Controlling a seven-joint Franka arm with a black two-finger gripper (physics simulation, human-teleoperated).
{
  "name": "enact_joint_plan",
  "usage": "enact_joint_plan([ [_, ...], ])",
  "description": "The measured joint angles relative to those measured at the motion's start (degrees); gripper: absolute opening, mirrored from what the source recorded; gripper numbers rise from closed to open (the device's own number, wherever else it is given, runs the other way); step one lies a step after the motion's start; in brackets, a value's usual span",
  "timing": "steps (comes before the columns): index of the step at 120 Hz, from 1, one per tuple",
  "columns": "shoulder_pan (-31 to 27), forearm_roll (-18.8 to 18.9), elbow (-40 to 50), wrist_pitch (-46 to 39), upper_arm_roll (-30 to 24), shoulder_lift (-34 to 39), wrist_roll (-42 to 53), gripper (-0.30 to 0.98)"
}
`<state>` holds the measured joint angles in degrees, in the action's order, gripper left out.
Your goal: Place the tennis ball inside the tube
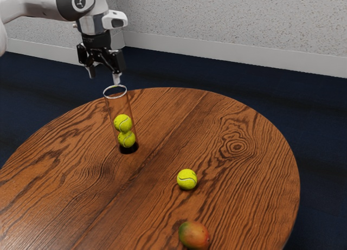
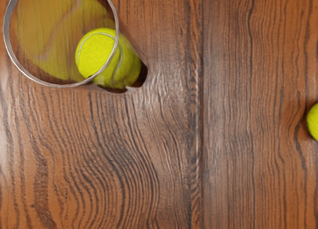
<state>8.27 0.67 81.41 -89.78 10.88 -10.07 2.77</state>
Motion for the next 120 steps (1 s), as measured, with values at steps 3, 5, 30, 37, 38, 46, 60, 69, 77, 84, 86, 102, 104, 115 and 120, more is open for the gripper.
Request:
enact_joint_plan([
  [3, 0.0, 0.0, 0.0, 0.0, 0.0, 0.0, 0.1, 0.69],
  [5, 0.0, 0.0, 0.0, 0.0, 0.0, 0.0, 0.1, 0.69],
  [30, 0.6, -0.1, 0.6, -1.0, -5.8, -0.5, 0.7, 0.69],
  [37, 1.0, -0.4, 1.7, -1.2, -7.4, -0.6, 0.8, 0.69],
  [38, 1.0, -0.5, 1.9, -1.3, -7.7, -0.6, 0.8, 0.69],
  [46, 2.2, -1.1, 3.0, -1.9, -9.5, -1.8, 0.8, 0.69],
  [60, 5.0, -1.5, 3.6, -3.2, -10.2, -5.9, 0.6, 0.69],
  [69, 6.4, -1.5, 7.2, -6.3, -10.4, -6.8, 0.4, 0.69],
  [77, 7.1, -1.5, 10.6, -9.7, -10.8, -6.8, 0.2, 0.69],
  [84, 7.5, -1.6, 13.8, -13.1, -11.2, -6.7, 0.0, 0.69],
  [86, 7.5, -1.7, 14.9, -14.2, -11.4, -6.6, 0.0, 0.69],
  [102, 7.8, -1.8, 20.4, -22.6, -12.3, -7.0, -0.2, 0.69],
  [104, 7.8, -1.8, 20.7, -23.5, -12.3, -7.2, -0.2, 0.69],
  [115, 7.8, -1.9, 21.5, -27.7, -12.4, -9.5, -0.2, 0.69],
  [120, 7.8, -1.9, 21.5, -29.2, -12.4, -10.5, -0.1, 0.69],
])
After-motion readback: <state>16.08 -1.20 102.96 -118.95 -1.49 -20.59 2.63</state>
